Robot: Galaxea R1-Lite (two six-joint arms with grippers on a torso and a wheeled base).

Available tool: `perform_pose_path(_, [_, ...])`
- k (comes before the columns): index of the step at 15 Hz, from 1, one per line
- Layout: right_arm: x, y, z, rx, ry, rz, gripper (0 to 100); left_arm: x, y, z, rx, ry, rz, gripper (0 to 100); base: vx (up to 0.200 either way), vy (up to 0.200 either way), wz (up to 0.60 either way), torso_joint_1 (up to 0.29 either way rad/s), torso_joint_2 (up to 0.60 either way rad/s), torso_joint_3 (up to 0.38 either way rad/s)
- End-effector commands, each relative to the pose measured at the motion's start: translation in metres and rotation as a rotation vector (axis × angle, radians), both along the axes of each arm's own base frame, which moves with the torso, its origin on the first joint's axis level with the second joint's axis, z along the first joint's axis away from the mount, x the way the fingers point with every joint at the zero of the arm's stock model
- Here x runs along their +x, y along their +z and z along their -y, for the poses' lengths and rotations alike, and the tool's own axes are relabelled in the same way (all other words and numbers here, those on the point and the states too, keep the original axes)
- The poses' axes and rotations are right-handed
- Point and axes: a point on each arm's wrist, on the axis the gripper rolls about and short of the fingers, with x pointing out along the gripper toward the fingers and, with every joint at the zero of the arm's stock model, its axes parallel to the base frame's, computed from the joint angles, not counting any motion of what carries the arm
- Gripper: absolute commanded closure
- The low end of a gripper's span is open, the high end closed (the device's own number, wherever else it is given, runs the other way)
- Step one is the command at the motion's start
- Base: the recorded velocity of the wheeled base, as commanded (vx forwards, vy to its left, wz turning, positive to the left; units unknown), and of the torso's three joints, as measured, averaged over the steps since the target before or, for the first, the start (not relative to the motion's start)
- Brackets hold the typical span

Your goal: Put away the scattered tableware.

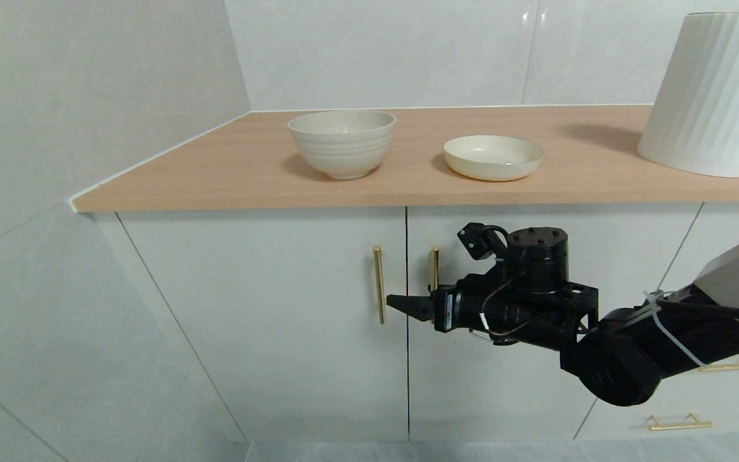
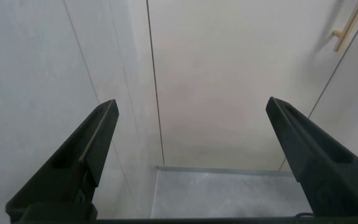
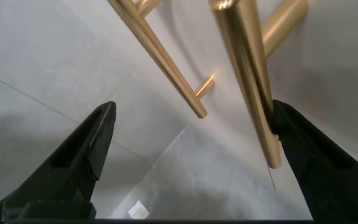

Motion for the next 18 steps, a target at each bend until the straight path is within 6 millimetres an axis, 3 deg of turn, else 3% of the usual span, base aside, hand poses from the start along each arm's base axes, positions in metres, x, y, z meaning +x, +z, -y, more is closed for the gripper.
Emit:
perform_pose_path(1, [-0.004,-0.002,-0.001,0.000,0.010,-0.007,0,0.000,0.000,0.000,0.005,0.000,0.000,0,0.000,0.000,0.00,0.000,0.00,0.000])
perform_pose_path(7, [-0.031,0.000,-0.001,0.032,0.061,-0.011,0,-0.001,0.004,0.000,0.033,-0.015,0.013,0,0.000,0.000,0.00,0.000,0.00,0.000])
perform_pose_path(10, [-0.046,0.006,0.001,0.036,0.092,-0.014,0,-0.006,0.045,0.004,0.035,-0.171,0.006,0,0.000,0.000,0.00,0.000,0.00,0.000])
perform_pose_path(12, [-0.064,0.010,0.005,0.035,0.123,-0.018,0,0.015,0.068,0.005,0.021,-0.248,-0.127,0,0.000,0.000,0.00,0.000,0.00,0.000])
perform_pose_path(15, [-0.085,0.014,0.016,0.034,0.186,-0.033,0,0.061,0.111,0.009,-0.008,-0.401,-0.242,0,0.000,0.000,0.00,0.000,0.00,0.000])
perform_pose_path(18, [-0.096,0.010,0.026,0.025,0.223,-0.057,0,0.114,0.124,0.014,-0.020,-0.514,-0.261,0,0.000,0.000,0.00,0.000,0.00,0.000])
